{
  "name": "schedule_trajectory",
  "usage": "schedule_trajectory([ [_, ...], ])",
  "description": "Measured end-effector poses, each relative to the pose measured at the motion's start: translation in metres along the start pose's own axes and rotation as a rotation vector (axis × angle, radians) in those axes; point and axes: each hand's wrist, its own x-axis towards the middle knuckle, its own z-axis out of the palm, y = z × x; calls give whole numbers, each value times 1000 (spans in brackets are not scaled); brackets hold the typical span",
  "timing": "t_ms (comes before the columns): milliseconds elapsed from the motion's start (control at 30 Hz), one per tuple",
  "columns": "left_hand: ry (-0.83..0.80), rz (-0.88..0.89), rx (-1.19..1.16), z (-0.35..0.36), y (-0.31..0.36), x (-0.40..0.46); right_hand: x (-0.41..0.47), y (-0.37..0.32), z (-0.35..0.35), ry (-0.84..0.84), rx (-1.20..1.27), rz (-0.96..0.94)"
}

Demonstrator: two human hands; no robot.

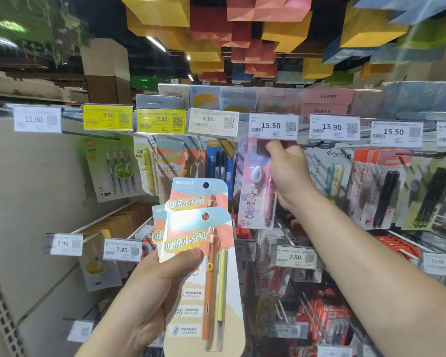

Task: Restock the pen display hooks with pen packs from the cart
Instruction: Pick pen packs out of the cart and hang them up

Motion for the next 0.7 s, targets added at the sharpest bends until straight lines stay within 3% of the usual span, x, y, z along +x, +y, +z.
schedule_trajectory([
  [233,-8,42,-7,0,1,5,19,16,1,83,-102,59],
  [467,77,99,-24,-5,0,6,33,29,9,120,-144,-7],
  [700,57,90,-44,-9,2,2,37,28,11,130,-242,-6],
])
